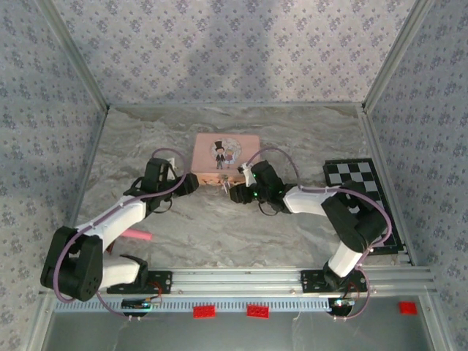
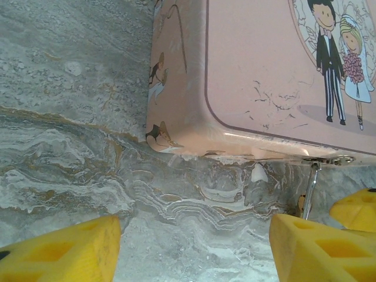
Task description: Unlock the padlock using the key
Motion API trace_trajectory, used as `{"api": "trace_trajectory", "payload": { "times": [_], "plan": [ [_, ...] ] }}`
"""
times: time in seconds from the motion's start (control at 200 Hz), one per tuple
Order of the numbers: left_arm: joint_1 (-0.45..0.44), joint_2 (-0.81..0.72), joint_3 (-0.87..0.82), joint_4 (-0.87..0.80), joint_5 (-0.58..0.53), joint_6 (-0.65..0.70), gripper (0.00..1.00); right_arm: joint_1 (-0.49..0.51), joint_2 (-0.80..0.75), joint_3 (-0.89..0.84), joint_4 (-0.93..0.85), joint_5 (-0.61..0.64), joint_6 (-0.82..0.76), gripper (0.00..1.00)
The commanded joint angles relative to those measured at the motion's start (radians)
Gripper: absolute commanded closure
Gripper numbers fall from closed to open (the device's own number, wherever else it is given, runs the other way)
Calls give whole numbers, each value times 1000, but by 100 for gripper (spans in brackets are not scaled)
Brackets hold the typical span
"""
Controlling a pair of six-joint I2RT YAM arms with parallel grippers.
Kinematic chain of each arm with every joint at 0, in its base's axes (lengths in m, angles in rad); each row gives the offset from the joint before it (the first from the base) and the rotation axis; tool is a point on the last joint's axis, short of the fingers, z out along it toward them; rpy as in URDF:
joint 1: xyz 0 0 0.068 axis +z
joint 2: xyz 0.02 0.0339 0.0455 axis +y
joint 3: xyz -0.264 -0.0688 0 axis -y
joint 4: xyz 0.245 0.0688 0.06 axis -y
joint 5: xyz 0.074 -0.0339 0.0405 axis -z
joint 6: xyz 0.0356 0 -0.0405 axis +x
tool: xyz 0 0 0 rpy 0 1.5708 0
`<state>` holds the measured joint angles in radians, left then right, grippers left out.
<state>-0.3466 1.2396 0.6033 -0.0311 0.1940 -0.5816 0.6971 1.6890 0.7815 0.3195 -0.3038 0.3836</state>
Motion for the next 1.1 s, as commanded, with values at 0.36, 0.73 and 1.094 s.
{"api": "trace_trajectory", "payload": {
  "times": [0.36, 0.73, 1.094],
  "plan": [
    [53, -84, -91, 75, 12, -31, 32, -12, 83, 94, -42, -2, 29, 63],
    [83, -95, -117, 102, 47, -37, 32, -11, 137, 146, -88, 55, -8, 67],
    [95, -66, -117, 114, 56, -39, 32, 0, 169, 165, -76, 35, 16, 83]
  ]
}}
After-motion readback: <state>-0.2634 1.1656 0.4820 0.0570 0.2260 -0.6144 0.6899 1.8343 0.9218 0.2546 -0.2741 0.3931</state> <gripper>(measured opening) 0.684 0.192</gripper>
